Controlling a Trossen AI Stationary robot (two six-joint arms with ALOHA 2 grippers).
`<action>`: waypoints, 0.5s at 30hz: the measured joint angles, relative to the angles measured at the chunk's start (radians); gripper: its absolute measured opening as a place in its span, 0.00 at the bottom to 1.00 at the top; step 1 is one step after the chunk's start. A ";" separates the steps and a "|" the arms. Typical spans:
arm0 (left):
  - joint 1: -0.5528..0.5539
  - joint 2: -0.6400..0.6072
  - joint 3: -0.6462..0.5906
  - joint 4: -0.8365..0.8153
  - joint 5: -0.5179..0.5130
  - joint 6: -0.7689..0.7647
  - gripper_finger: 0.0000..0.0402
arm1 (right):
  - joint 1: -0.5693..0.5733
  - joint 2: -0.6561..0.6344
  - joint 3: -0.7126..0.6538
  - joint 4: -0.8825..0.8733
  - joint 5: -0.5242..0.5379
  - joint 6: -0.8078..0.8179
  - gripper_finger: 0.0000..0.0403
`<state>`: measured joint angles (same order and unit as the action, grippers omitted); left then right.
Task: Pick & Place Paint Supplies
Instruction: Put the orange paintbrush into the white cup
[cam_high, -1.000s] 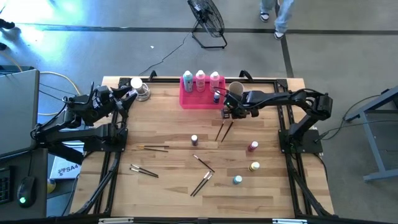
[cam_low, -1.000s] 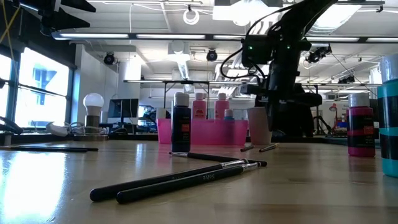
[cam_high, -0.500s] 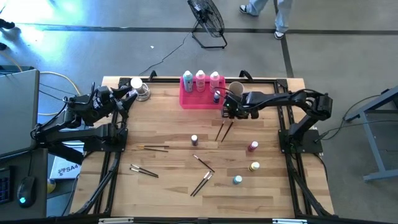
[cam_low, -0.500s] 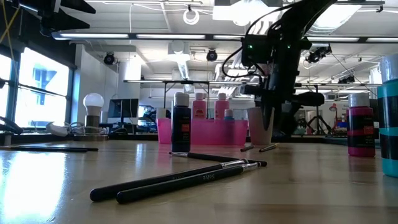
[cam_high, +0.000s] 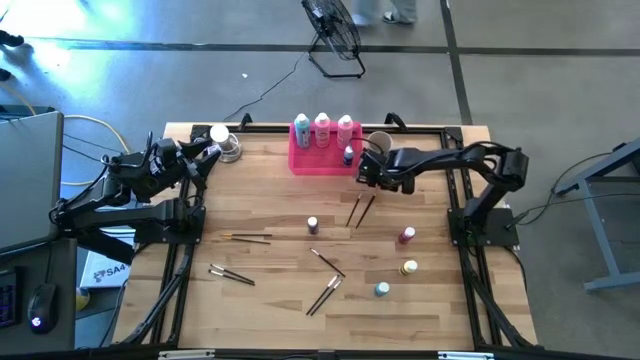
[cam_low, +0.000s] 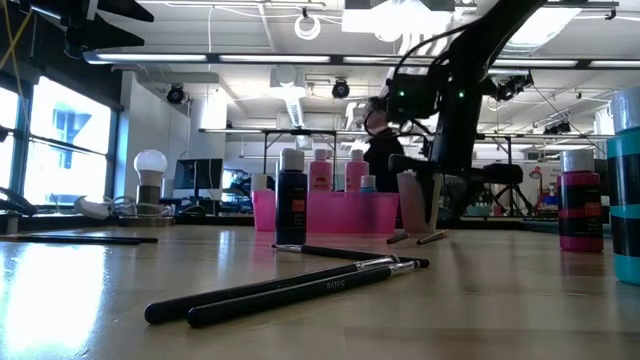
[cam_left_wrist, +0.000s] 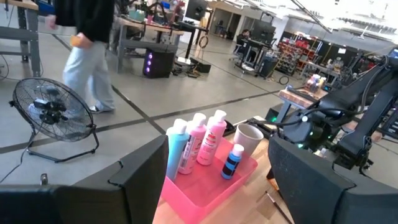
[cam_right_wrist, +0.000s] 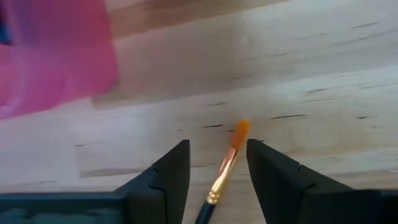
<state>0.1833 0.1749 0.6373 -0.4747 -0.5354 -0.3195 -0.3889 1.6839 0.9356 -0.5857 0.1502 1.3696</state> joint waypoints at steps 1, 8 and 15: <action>0.000 0.000 0.000 0.000 0.000 0.000 0.68 | 0.000 0.010 0.000 0.000 0.000 0.000 0.36; 0.000 0.000 0.000 0.000 0.000 0.000 0.68 | 0.001 0.054 0.000 0.008 0.002 0.000 0.33; 0.000 0.000 0.000 0.000 0.000 0.000 0.68 | 0.002 0.055 0.000 0.015 0.027 -0.001 0.31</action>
<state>0.1833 0.1749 0.6373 -0.4744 -0.5354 -0.3195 -0.3871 1.7391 0.9356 -0.5707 0.1770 1.3685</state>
